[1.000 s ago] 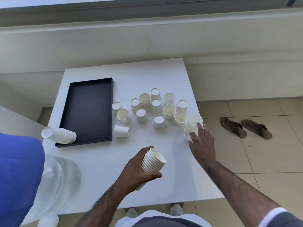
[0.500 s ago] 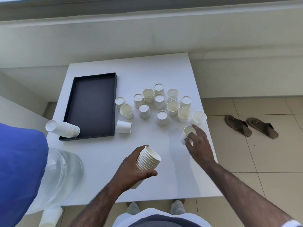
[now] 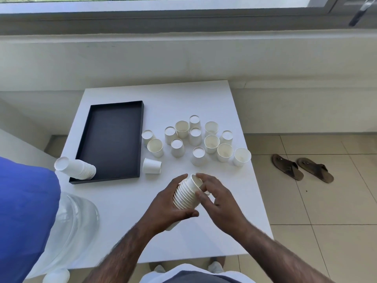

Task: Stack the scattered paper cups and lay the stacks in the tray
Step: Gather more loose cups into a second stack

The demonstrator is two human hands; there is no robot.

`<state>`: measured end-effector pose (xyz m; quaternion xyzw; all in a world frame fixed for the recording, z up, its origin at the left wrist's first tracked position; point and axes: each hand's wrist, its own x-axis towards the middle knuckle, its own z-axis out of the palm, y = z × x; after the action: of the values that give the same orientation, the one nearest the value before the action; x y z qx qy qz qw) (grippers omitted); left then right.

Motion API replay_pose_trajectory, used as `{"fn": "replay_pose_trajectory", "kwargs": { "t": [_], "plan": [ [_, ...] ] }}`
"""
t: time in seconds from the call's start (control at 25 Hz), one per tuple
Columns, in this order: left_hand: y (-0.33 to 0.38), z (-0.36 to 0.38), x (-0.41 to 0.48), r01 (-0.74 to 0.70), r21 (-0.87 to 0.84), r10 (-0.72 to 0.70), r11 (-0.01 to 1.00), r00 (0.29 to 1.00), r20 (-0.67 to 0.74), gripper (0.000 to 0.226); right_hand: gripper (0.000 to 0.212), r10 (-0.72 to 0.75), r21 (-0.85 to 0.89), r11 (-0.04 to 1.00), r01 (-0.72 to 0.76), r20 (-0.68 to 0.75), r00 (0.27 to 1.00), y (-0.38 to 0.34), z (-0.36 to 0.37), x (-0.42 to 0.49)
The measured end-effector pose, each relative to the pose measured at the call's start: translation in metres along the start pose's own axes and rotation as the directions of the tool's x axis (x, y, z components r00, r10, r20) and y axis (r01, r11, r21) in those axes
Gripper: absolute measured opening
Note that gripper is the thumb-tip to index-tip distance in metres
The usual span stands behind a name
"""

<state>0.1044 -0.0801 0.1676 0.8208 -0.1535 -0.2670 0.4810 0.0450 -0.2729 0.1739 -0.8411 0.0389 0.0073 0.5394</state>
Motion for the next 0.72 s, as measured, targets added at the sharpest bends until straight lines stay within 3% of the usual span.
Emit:
{"fn": "replay_pose_trajectory", "kwargs": {
  "t": [0.08,0.16,0.24,0.36,0.44,0.56,0.64,0.72],
  "plan": [
    [0.004,0.000,0.000,-0.023,-0.001,0.023,1.000,1.000,0.007,0.106,0.037,0.019,0.021,1.000,-0.021,0.122,0.992,0.002,0.009,-0.006],
    [0.003,-0.002,-0.002,-0.030,0.000,0.030,1.000,1.000,-0.002,0.105,0.051,0.034,0.100,0.994,-0.042,0.083,0.996,0.007,0.012,-0.005],
    [0.000,-0.007,-0.006,0.002,-0.048,-0.004,0.999,0.999,-0.033,0.097,0.048,0.075,0.132,0.990,-0.059,-0.122,0.990,0.016,0.005,0.010],
    [-0.007,-0.011,-0.010,0.077,-0.269,-0.107,0.960,0.989,-0.098,0.087,0.046,0.226,0.004,0.968,-0.252,-0.457,0.860,0.069,-0.024,0.049],
    [-0.012,-0.009,-0.009,0.101,-0.515,-0.213,0.851,0.963,-0.163,0.085,0.065,0.393,0.036,0.892,-0.451,-0.558,0.731,0.116,-0.050,0.074],
    [-0.018,-0.007,-0.007,0.091,-0.806,-0.369,0.585,0.915,-0.165,0.091,0.102,0.651,0.211,0.732,-0.648,-0.501,0.571,0.173,-0.074,0.096],
    [-0.019,-0.008,-0.006,0.075,-0.894,-0.459,0.441,0.875,-0.153,0.074,0.112,0.698,0.237,0.694,-0.680,-0.454,0.554,0.203,-0.075,0.105],
    [-0.020,-0.008,-0.006,0.055,-0.934,-0.519,0.353,0.842,-0.146,0.059,0.108,0.692,0.213,0.698,-0.684,-0.447,0.567,0.223,-0.072,0.112]
  ]
}}
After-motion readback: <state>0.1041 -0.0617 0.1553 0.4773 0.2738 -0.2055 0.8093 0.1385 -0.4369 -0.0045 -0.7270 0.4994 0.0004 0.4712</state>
